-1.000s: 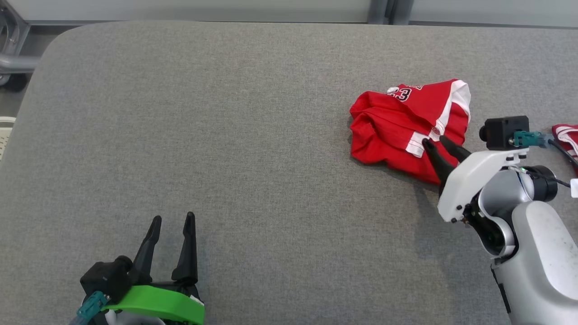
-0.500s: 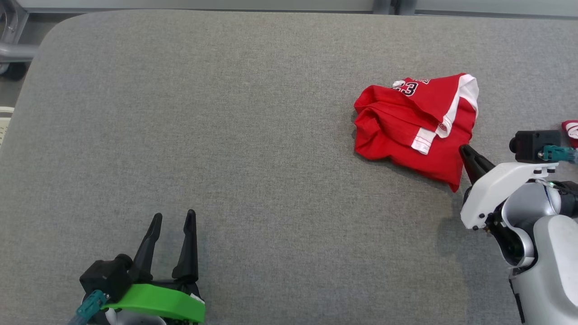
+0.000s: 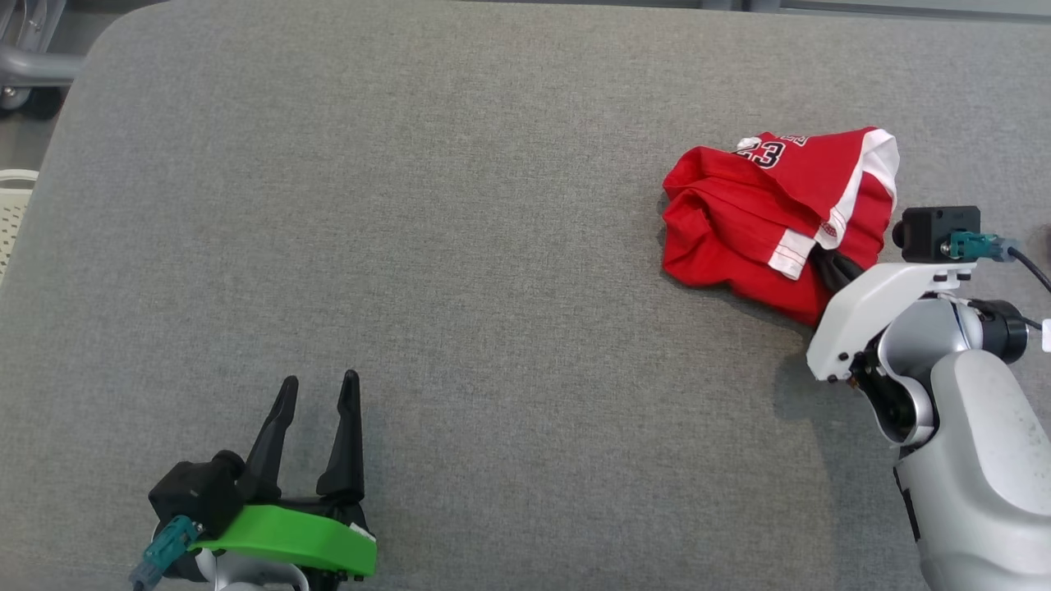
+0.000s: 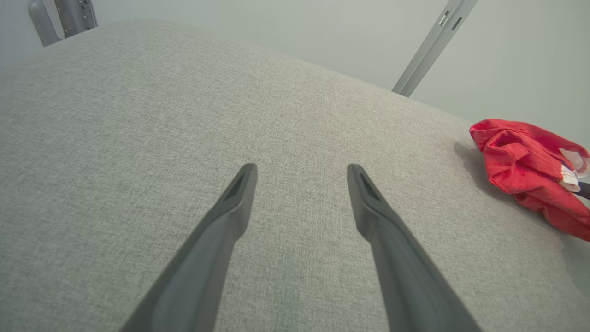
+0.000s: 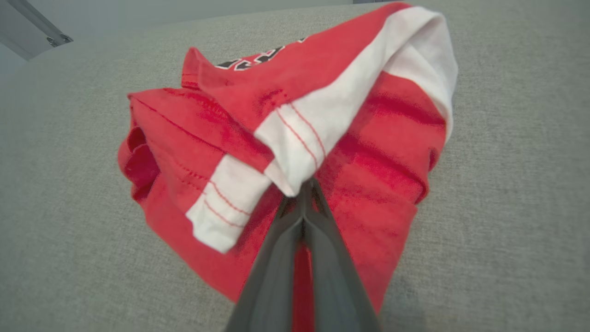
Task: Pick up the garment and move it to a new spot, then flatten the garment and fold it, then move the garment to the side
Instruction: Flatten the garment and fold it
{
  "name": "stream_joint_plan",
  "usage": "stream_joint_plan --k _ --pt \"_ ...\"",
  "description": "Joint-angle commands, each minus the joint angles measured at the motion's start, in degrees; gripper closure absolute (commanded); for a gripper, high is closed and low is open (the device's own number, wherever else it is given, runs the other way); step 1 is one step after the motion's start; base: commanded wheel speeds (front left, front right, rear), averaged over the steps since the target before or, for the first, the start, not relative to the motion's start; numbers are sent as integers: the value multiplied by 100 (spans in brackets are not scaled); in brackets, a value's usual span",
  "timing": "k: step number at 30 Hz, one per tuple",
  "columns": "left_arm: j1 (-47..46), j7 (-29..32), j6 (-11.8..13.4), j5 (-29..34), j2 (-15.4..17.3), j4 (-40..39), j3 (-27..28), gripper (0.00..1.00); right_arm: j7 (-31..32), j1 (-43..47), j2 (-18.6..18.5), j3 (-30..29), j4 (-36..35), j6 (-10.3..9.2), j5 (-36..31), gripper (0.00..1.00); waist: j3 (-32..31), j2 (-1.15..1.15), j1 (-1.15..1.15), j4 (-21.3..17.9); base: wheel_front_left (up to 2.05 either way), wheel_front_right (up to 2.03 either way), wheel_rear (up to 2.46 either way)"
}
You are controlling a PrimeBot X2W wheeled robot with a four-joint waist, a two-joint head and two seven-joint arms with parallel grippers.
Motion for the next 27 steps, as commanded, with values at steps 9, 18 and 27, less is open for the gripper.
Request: stream_joint_plan --k 9,18,27 --pt "-206 -16 -70 -8 -125 76 -77 0 -9 -673 -163 -25 349 1 -108 100 108 0 0 253 0 0 0" --pt "-328 -21 -196 5 -311 242 -163 0 260 -1341 -418 -114 626 1 -222 100 204 0 0 650 0 0 0" --pt "-332 -20 -308 47 -518 481 -156 0 530 -1825 -634 -39 1182 1 -458 100 -8 0 0 1028 0 0 0"
